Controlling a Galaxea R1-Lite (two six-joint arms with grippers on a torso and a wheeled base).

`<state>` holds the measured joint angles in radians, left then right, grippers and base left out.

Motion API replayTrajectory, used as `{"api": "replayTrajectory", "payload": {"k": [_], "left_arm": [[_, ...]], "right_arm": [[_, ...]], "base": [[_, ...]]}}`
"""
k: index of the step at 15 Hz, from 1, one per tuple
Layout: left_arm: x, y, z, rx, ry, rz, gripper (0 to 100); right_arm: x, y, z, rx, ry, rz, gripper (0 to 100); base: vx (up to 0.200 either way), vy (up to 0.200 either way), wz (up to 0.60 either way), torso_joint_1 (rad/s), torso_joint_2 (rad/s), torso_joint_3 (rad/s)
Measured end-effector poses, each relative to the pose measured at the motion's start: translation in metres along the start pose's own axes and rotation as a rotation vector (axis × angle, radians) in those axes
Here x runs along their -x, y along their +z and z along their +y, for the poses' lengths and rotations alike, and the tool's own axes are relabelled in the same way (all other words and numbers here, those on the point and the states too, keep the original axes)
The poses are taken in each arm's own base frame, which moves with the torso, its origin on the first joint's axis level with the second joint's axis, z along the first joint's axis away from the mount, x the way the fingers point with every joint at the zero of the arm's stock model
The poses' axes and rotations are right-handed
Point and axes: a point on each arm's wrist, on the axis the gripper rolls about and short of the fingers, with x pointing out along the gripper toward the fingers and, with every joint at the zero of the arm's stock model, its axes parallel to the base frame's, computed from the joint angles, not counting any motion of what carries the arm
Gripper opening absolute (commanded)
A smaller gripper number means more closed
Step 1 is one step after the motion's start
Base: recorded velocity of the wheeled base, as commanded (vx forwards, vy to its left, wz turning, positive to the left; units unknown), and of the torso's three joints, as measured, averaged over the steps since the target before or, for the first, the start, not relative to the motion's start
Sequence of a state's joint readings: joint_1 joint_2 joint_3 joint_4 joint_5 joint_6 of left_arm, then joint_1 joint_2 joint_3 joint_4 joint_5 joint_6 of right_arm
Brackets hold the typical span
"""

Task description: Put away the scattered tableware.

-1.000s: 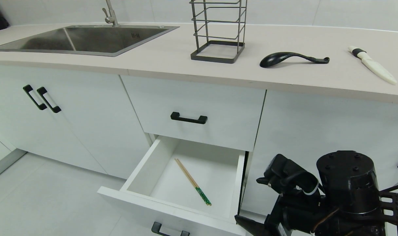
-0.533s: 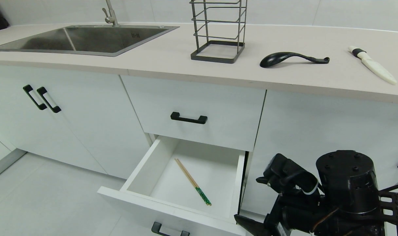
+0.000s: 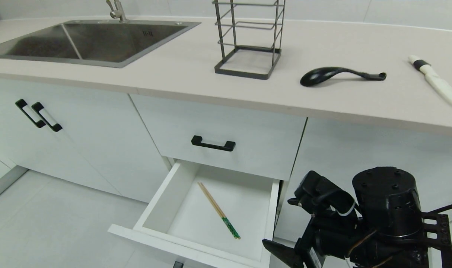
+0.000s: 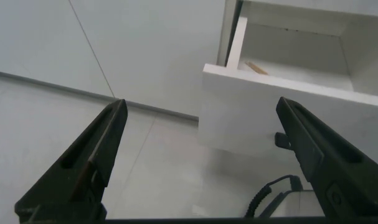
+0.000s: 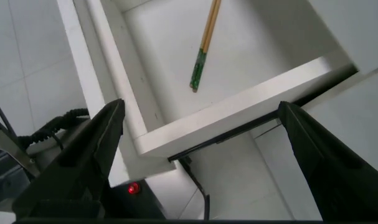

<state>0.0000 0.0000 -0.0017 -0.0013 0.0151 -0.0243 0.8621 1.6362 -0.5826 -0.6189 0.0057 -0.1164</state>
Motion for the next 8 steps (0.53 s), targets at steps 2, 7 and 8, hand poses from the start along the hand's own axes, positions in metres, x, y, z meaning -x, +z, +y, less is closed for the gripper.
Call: {"api": "replayTrajectory", "payload": {"k": [2, 7, 8], "left_arm": [[0.0000, 0.0002, 0.0000, 0.000, 0.000, -0.001, 100], [0.0000, -0.0001, 0.0000, 0.000, -0.001, 0.001, 100], [0.0000, 0.0000, 0.0000, 0.000, 0.000, 0.000, 100]], "right_arm": [[-0.0011, 0.0010, 0.0021, 0.003, 0.009, -0.003, 100], [-0.0032, -0.0002, 0.0043, 0.008, 0.016, 0.005, 100], [-0.0037, -0.0003, 0.0050, 0.009, 0.019, 0.006, 100]], "base": [[0.000, 0.000, 0.00, 0.178, -0.61, -0.173], [0.000, 0.000, 0.00, 0.180, -0.48, -0.212], [0.000, 0.000, 0.00, 0.168, -0.49, -0.207]]}}
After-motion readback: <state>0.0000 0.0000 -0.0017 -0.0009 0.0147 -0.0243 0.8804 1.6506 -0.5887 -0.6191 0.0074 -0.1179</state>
